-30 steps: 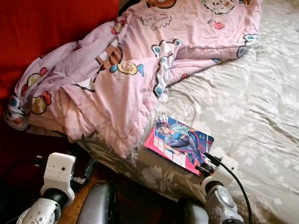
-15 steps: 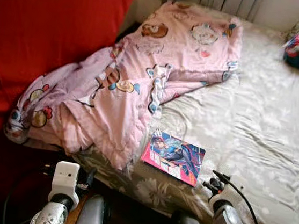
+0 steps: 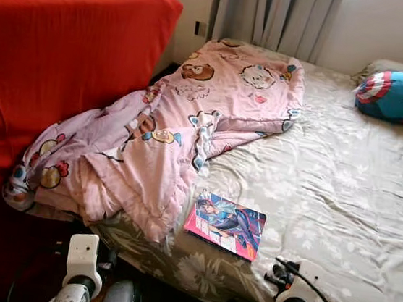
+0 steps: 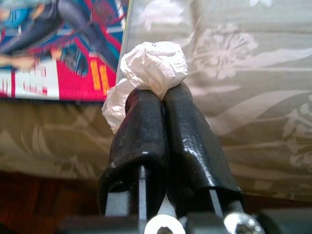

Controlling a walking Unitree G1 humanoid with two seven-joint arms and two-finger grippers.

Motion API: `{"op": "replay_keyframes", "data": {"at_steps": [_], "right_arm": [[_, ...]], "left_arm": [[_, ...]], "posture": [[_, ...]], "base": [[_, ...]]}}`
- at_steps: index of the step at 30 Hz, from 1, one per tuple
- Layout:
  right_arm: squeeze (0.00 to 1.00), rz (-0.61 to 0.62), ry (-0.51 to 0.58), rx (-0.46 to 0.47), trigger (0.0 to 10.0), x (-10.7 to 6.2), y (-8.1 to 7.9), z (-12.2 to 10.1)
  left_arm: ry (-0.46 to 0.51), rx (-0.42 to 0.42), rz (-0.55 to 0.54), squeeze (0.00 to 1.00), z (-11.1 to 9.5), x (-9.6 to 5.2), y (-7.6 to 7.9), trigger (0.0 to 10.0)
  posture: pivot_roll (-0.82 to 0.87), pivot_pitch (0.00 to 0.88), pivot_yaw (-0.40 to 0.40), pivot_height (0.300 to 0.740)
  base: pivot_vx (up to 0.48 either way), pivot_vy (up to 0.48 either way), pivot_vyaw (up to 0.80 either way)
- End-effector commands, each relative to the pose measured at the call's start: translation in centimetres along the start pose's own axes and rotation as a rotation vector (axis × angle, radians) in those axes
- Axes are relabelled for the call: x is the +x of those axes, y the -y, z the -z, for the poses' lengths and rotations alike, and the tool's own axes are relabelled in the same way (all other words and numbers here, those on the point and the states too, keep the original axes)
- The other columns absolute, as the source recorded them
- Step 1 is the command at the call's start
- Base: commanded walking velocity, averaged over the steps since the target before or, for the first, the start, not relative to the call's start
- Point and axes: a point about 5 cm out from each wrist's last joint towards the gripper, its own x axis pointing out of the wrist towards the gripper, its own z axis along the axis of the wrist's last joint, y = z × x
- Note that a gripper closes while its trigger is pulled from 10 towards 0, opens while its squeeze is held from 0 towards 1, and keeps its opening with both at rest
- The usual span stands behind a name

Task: Clean up the room

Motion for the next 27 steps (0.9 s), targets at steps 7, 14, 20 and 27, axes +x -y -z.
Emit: {"op": "replay_keyframes", "data": {"at_steps": [7,14,20,27], "right_arm": [[0.0,0.015,-0.173,-0.072,10.0,-0.9,0.7,2.9],[0.0,0.048,-0.221,-0.071,10.0,-1.4,1.2,3.9],[0.0,0.084,-0.294,-0.084,10.0,-2.3,1.8,5.4],[0.0,0.101,-0.352,-0.105,10.0,-3.4,3.1,6.8]], "left_arm": [[-0.147,0.025,0.019,0.0,2.9,-0.1,-0.3,10.0],[-0.207,0.049,0.033,0.0,3.9,-0.2,-0.1,10.0],[-0.273,0.063,0.042,0.0,4.9,-0.4,0.3,10.0],[-0.351,0.066,0.016,0.0,6.1,-0.9,-0.1,10.0]], "posture": [[0.1,0.0,-0.079,0.681],[0.1,0.0,-0.068,0.711],[0.09,0.0,-0.053,0.73],[0.08,0.0,-0.043,0.73]], "base": [[0.0,0.0,0.0],[0.0,0.0,0.0],[0.0,0.0,0.0],[0.0,0.0,0.0]]}}
